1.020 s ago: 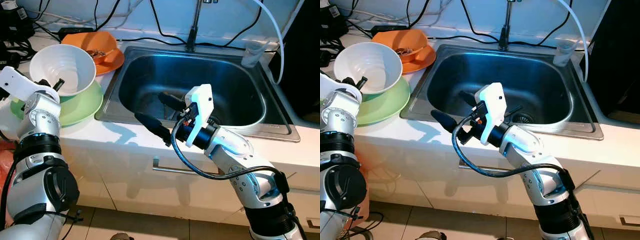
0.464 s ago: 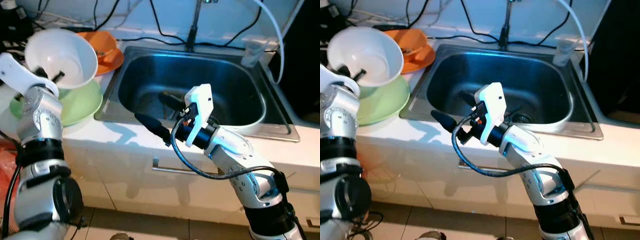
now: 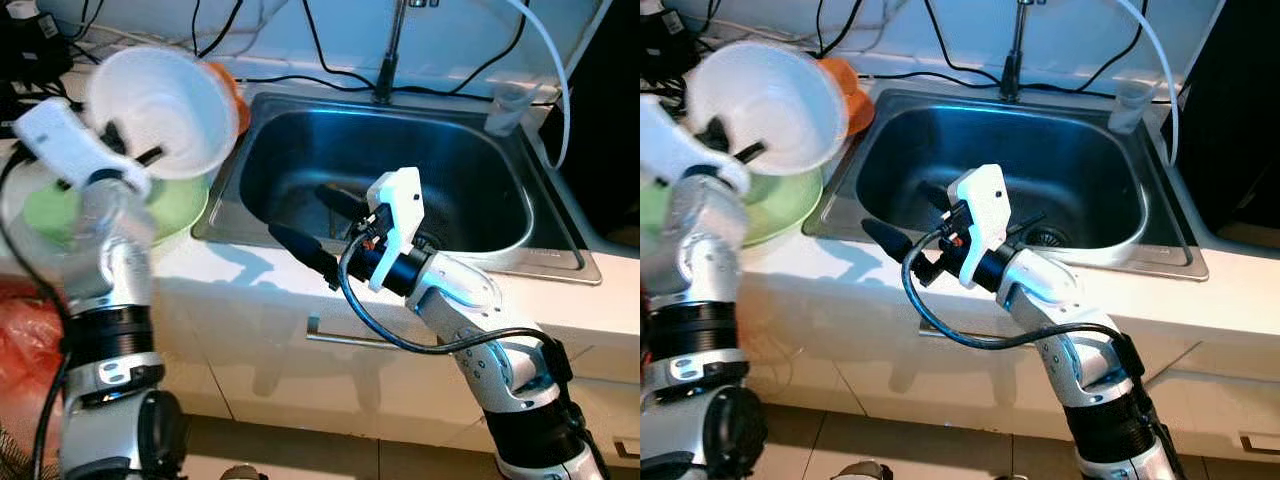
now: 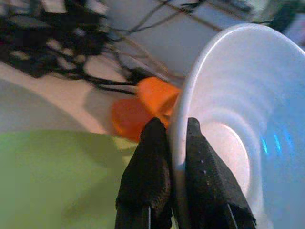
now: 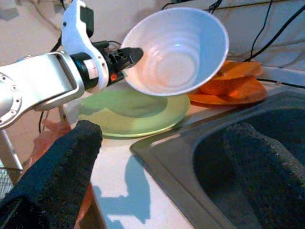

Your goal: Kitchen organization

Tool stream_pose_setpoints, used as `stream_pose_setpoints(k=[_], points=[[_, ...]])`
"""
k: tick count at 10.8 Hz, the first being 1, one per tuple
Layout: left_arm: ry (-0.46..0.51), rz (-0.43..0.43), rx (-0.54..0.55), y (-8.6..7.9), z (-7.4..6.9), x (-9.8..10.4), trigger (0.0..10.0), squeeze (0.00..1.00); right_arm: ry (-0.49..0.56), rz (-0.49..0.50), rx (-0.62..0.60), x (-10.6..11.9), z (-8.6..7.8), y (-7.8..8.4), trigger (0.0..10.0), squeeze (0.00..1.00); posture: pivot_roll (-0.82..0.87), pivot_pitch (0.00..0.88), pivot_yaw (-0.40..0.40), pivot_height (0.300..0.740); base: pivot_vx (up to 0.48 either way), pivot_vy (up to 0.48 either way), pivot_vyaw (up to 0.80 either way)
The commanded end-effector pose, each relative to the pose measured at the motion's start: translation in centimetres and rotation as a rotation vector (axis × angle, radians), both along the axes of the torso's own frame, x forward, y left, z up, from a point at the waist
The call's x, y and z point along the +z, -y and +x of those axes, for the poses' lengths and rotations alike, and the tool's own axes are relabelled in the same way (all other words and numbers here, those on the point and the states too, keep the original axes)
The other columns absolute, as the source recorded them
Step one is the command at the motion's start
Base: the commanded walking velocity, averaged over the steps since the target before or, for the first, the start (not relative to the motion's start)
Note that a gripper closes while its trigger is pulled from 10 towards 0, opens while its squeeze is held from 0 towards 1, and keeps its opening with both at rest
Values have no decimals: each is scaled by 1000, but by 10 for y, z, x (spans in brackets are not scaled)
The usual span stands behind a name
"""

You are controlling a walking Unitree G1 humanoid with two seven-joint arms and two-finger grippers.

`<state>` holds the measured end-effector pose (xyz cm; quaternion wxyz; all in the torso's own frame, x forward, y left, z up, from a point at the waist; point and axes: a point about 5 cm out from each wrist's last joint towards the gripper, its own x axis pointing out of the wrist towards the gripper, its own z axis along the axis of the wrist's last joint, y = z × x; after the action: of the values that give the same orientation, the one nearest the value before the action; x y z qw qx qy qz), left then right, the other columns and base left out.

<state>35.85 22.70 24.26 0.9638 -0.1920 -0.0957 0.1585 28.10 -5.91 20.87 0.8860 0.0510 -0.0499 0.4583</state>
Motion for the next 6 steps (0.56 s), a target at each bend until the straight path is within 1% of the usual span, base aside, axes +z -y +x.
stream_pose_setpoints(k=[1, 2, 3, 4, 5, 6], points=[[35, 20, -81, 14, -1, 7, 0, 0, 31, 16, -25, 7, 2, 4, 10000, 0, 74, 33, -7, 740, 0, 0, 0], [44, 43, -142, 26, -2, 7, 0, 0, 37, 24, -38, 8, 3, 5, 10000, 0, 71, 30, -3, 740, 0, 0, 0], [42, 89, -254, 49, -2, 4, 0, 0, 43, 27, -63, 10, 5, 7, 10000, 0, 68, 31, -2, 740, 0, 0, 0], [37, 113, -340, 64, -2, 1, 0, 0, 43, 27, -76, 10, 5, 7, 10000, 0, 62, 31, 3, 740, 0, 0, -456], [40, 143, -409, 73, -3, -1, 0, 0, 44, 26, -88, 11, 6, 8, 10000, 0, 58, 32, 5, 740, 0, 0, -756], [35, 165, -451, 77, -2, -3, 0, 0, 46, 29, -102, 11, 6, 10, 10000, 0, 54, 33, 10, 740, 0, 0, -788]])
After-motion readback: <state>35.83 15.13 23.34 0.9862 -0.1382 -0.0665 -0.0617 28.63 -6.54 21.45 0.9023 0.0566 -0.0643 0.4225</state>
